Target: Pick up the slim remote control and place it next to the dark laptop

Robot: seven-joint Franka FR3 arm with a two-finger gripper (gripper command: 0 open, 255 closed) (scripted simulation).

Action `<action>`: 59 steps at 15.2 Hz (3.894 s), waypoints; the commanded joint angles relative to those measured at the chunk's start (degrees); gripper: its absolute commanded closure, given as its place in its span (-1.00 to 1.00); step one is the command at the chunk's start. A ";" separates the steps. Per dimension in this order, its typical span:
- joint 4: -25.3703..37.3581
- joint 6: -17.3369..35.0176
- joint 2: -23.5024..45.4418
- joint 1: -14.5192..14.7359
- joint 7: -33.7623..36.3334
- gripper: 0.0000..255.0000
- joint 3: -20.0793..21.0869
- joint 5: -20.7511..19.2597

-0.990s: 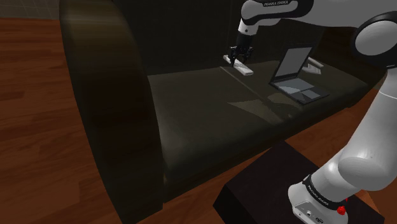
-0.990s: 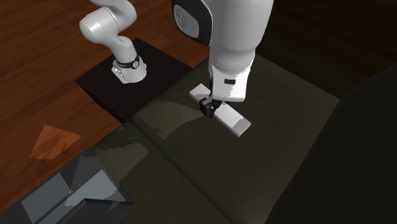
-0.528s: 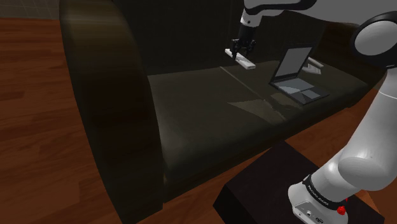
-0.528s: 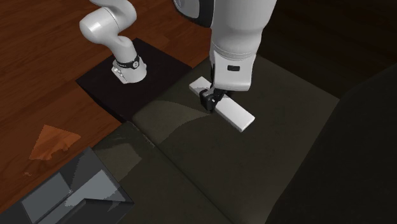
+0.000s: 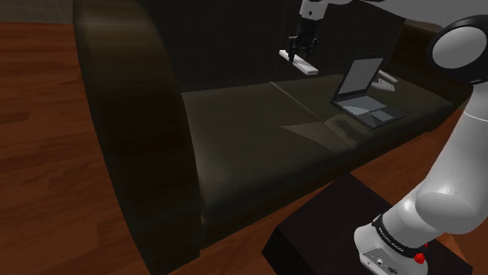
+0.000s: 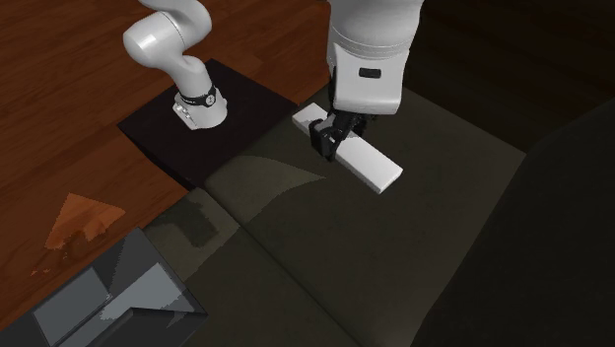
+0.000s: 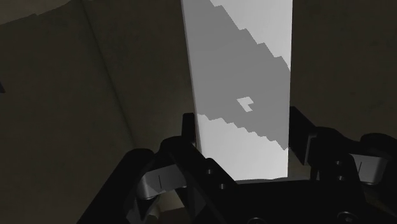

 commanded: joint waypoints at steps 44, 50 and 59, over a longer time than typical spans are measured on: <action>5.83 -13.26 -7.68 -19.43 -30.27 1.00 -11.09 0.42; -1.14 -8.43 -9.92 -18.92 -29.86 1.00 -10.91 -0.31; -11.40 -0.59 -12.44 -18.43 -29.25 1.00 -10.64 -1.10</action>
